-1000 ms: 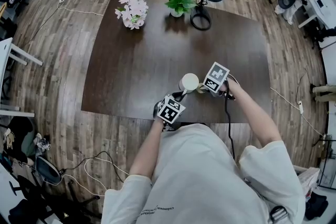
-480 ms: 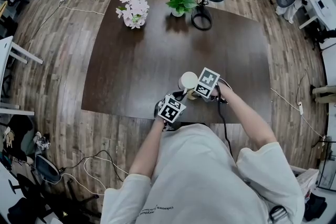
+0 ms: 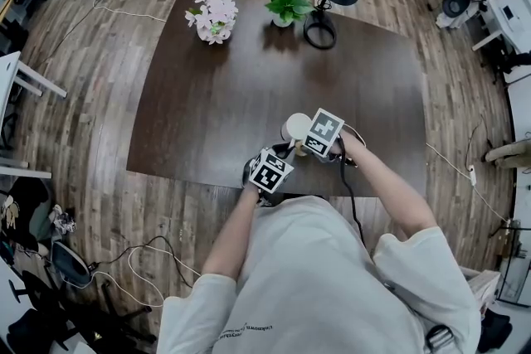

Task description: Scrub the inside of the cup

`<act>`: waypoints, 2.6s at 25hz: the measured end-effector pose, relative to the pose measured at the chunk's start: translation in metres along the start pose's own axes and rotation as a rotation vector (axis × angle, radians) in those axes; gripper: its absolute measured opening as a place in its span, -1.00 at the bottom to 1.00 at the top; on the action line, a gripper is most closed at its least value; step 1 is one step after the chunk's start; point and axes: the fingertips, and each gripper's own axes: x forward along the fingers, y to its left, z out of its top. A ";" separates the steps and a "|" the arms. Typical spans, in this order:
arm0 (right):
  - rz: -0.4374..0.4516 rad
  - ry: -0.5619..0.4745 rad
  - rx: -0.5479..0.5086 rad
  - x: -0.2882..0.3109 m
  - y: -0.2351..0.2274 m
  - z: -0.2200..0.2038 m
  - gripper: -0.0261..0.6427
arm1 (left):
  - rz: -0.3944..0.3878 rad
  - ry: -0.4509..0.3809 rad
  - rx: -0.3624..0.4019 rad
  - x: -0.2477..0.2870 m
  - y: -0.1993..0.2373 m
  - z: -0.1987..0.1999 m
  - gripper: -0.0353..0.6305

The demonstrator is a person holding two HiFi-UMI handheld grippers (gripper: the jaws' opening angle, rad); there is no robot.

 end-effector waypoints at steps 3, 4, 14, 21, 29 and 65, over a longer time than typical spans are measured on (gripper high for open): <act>0.005 -0.039 0.080 -0.001 -0.006 -0.004 -0.64 | -0.006 0.003 -0.003 0.002 -0.003 -0.001 -0.77; 0.007 -0.048 0.091 -0.002 -0.008 -0.006 -0.64 | -0.010 0.005 -0.005 0.003 -0.005 -0.001 -0.77; -0.028 -0.049 0.084 -0.009 -0.027 -0.016 -0.64 | -0.025 0.007 -0.027 0.007 -0.007 -0.003 -0.77; -0.035 -0.042 0.083 -0.012 -0.036 -0.017 -0.64 | -0.042 0.006 -0.049 0.005 -0.012 -0.005 -0.77; -0.060 -0.032 0.087 -0.015 -0.044 -0.021 -0.64 | -0.074 0.017 -0.050 -0.002 -0.025 -0.005 -0.76; -0.121 -0.013 -0.007 -0.040 -0.059 0.022 -0.65 | -0.452 0.078 0.137 0.014 -0.092 -0.005 -0.81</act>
